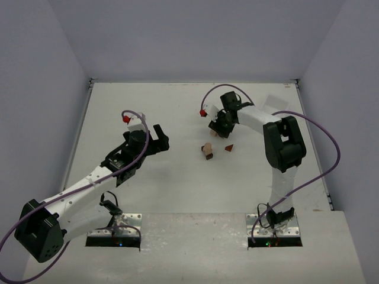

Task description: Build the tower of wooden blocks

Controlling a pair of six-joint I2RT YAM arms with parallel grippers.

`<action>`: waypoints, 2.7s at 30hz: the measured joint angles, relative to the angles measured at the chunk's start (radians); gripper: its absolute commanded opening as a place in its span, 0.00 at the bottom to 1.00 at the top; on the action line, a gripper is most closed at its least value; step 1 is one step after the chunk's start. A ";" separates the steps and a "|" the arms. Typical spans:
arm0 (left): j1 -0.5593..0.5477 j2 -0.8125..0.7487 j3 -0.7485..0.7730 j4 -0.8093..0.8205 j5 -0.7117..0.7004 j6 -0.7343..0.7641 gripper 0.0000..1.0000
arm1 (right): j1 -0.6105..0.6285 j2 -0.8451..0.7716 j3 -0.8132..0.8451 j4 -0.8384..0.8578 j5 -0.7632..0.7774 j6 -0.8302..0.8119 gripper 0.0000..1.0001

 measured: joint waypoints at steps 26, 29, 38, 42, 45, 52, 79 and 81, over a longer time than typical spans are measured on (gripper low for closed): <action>0.000 -0.071 -0.010 -0.003 0.032 -0.002 1.00 | 0.030 -0.444 -0.042 -0.129 0.275 1.002 0.06; 0.000 -0.101 -0.017 -0.004 0.029 -0.005 1.00 | 0.089 -0.523 -0.069 -0.127 0.263 1.028 0.05; 0.000 -0.142 -0.036 -0.006 0.030 -0.009 1.00 | 0.275 -0.534 -0.066 -0.217 0.328 1.001 0.05; 0.000 -0.144 -0.037 -0.006 0.030 -0.008 1.00 | 0.339 -0.527 -0.066 -0.235 0.370 0.977 0.06; 0.000 -0.144 -0.037 -0.006 0.030 -0.008 1.00 | 0.372 -0.502 -0.052 -0.261 0.393 0.977 0.07; 0.000 -0.144 -0.041 -0.006 0.029 -0.008 1.00 | 0.393 -0.445 -0.032 -0.314 0.474 1.010 0.09; 0.000 -0.149 -0.047 -0.006 0.018 -0.009 1.00 | 0.430 -0.295 0.044 -0.307 0.439 0.854 0.15; 0.000 -0.148 -0.047 -0.006 0.016 -0.009 1.00 | 0.430 -0.281 0.051 -0.309 0.447 0.852 0.15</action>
